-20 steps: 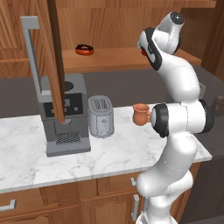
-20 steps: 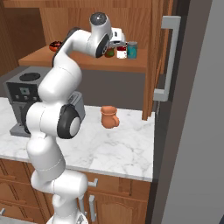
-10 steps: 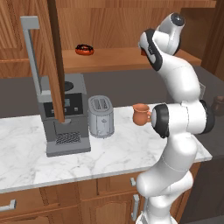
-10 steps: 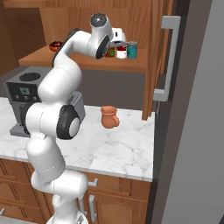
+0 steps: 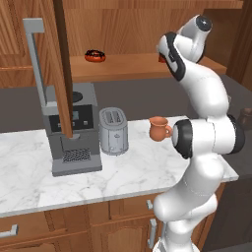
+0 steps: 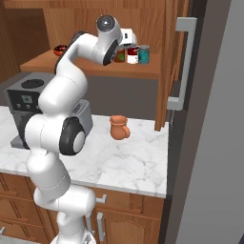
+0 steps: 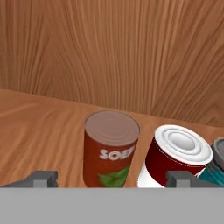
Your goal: Pick the cans from the counter and place them in their designated side in the cabinet.
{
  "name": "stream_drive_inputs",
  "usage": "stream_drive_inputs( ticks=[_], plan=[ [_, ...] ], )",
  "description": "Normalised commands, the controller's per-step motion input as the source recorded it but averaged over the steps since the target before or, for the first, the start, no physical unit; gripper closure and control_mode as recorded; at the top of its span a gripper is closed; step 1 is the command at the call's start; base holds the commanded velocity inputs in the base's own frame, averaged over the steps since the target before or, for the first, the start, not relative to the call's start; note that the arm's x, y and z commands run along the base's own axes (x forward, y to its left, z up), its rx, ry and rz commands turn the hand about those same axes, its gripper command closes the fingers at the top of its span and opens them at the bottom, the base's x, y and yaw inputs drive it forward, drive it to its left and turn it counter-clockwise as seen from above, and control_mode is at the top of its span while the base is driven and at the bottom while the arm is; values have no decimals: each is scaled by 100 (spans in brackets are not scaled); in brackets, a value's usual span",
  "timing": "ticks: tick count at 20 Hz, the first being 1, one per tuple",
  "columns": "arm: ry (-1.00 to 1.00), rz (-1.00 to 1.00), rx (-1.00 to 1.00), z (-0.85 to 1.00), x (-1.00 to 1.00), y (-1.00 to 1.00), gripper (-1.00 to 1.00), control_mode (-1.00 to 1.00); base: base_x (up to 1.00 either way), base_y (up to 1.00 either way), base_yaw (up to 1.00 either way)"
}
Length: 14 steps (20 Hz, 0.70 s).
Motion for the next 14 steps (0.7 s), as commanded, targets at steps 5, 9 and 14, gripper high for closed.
stream_drive_inputs(
  ticks=[5, 9, 14],
  plan=[
    [-11, 2, 0, 0, -38, 0, -100, -100, 0, 0, 0],
    [-12, 2, 0, 0, -58, 0, -100, -100, 0, 0, 0],
    [-10, 2, 0, 0, -65, 0, -100, -100, 0, 0, 0]
  ],
)
